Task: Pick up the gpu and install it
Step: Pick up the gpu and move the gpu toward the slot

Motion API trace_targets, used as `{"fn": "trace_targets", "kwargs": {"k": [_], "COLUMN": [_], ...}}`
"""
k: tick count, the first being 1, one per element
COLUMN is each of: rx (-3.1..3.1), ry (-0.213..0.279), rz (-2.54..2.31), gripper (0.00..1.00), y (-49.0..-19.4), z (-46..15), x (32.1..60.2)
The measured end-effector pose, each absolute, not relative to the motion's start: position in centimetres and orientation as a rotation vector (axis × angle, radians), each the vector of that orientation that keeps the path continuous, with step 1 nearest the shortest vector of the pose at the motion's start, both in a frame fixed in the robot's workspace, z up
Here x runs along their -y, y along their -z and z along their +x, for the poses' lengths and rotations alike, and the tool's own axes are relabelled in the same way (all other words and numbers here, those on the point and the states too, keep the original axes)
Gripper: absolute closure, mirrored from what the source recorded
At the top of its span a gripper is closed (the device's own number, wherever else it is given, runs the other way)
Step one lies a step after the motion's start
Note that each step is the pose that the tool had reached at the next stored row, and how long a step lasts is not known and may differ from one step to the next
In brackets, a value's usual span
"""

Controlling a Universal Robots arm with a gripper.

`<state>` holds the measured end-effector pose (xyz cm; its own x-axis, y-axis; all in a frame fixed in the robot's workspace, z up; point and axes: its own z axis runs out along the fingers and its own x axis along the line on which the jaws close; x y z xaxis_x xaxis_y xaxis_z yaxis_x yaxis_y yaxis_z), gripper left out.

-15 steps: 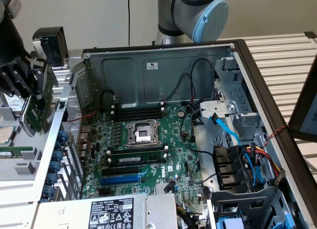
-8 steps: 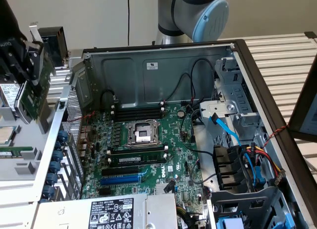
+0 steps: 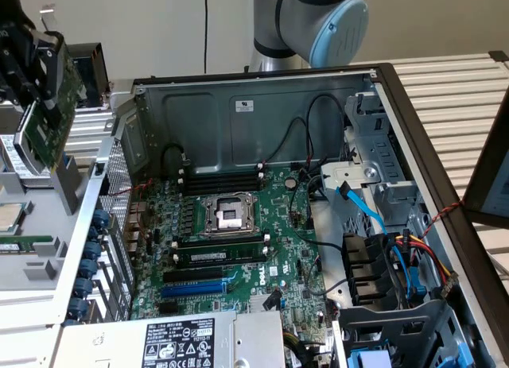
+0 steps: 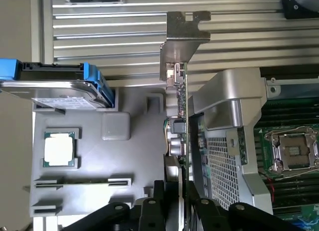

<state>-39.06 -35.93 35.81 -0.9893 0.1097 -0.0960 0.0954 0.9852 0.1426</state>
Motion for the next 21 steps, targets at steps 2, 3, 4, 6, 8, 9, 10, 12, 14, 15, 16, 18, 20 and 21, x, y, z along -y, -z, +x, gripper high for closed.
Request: {"fn": "trace_targets", "kwargs": {"k": [2, 3, 4, 6, 8, 9, 10, 12, 14, 15, 16, 18, 20, 21], "rx": [-3.028, -3.029, -3.03, -3.033, -3.04, -3.043, -3.046, -3.053, -3.061, -3.064, -3.067, -3.071, -3.072, -3.073], "ry": [-0.21, -0.21, -0.21, -0.21, -0.209, -0.21, -0.21, -0.209, -0.209, -0.209, -0.209, -0.209, -0.209, -0.209], "rz": [0.157, 0.157, 0.157, 0.158, 0.159, 0.16, 0.16, 0.161, 0.162, 0.163, 0.163, 0.164, 0.164, 0.164], "gripper": [0.72, 0.72, 0.72, 0.72, 0.72, 0.72, 0.72, 0.72, 0.72, 0.72, 0.72, 0.72, 0.72, 0.72], "y": [-36.8, -37.2, -37.7, -38.6, -39.4, -39.8, -40.1, -40.6, -41.0, -41.3, -41.6, -42.3, -43.0, -43.3], "z": [-38.9, -38.8, -38.7, -38.4, -38.0, -37.8, -37.4, -36.8, -36.2, -35.9, -35.6, -34.7, -33.8, -33.4], "x": [36.0, 36.0, 36.1, 36.2, 36.2, 36.3, 36.3, 36.3, 36.3, 36.3, 36.3, 36.5, 36.7, 36.8]}}
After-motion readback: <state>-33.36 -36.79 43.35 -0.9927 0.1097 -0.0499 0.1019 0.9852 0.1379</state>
